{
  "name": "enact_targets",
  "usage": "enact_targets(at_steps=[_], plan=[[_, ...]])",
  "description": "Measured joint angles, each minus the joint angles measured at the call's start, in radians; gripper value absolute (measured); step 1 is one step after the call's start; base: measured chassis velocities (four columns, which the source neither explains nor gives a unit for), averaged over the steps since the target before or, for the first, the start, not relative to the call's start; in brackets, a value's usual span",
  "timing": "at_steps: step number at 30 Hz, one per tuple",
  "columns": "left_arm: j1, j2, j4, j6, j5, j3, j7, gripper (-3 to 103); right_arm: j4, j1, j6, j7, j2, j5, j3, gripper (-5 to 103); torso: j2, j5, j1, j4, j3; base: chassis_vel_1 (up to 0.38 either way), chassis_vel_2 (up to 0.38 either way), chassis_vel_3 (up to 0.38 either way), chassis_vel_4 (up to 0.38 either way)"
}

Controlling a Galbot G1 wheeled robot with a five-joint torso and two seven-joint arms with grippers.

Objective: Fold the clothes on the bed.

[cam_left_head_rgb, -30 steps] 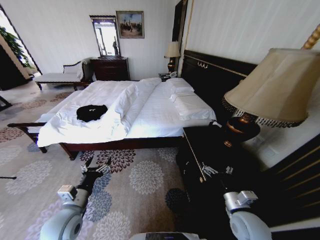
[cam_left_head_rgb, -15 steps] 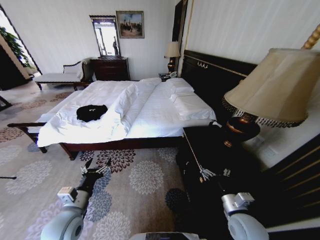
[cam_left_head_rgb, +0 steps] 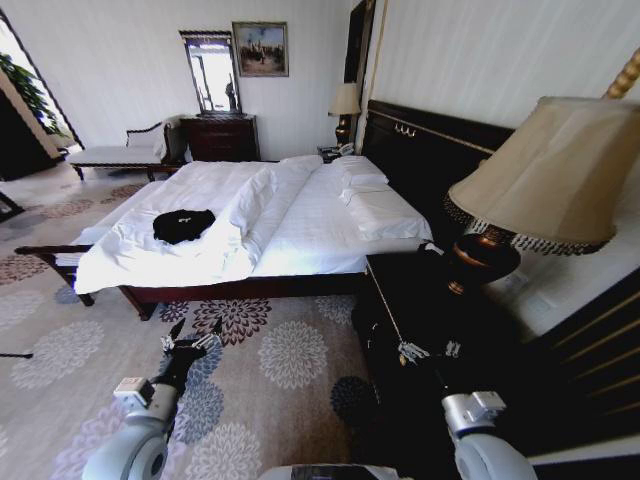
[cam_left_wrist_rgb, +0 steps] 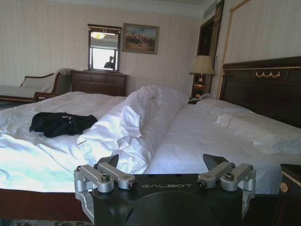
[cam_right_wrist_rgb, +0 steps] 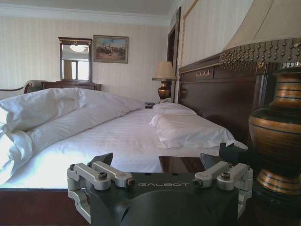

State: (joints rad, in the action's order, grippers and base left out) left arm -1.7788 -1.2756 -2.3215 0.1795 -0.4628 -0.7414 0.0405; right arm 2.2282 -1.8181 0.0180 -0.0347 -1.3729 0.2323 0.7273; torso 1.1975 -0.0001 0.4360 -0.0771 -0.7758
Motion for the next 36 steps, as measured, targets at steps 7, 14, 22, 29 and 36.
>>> enact_targets(at_steps=[7,14,22,29,36], plan=[[-0.007,0.008,0.000,0.000,-0.002,0.008,0.002,100,-0.005,-0.001,0.007,0.000,-0.019,-0.021,0.002,100,0.000,0.0000,0.000,0.0001,0.000,-0.062,0.078,0.057,-0.062],[-0.004,0.004,0.001,0.001,-0.003,0.014,0.004,100,-0.003,-0.006,0.008,0.001,-0.019,-0.020,0.008,100,0.000,0.0000,0.000,0.0000,0.000,-0.129,0.135,0.139,-0.143],[-0.011,-0.003,0.007,0.001,-0.008,0.008,0.004,100,-0.006,-0.012,0.012,0.005,-0.026,-0.028,0.007,100,0.000,0.0000,0.000,0.0001,0.000,-0.139,0.134,0.140,-0.124],[-0.006,0.002,0.006,0.001,-0.008,0.013,0.005,100,-0.009,-0.011,0.012,0.016,-0.033,-0.031,0.006,100,0.000,0.0001,0.000,0.0000,0.000,-0.144,0.126,0.132,-0.139],[-0.009,0.001,0.005,0.002,-0.005,0.016,0.006,100,-0.010,-0.012,0.014,0.020,-0.035,-0.031,0.006,100,0.000,0.0000,0.000,0.0000,0.000,-0.115,0.127,0.120,-0.130]])
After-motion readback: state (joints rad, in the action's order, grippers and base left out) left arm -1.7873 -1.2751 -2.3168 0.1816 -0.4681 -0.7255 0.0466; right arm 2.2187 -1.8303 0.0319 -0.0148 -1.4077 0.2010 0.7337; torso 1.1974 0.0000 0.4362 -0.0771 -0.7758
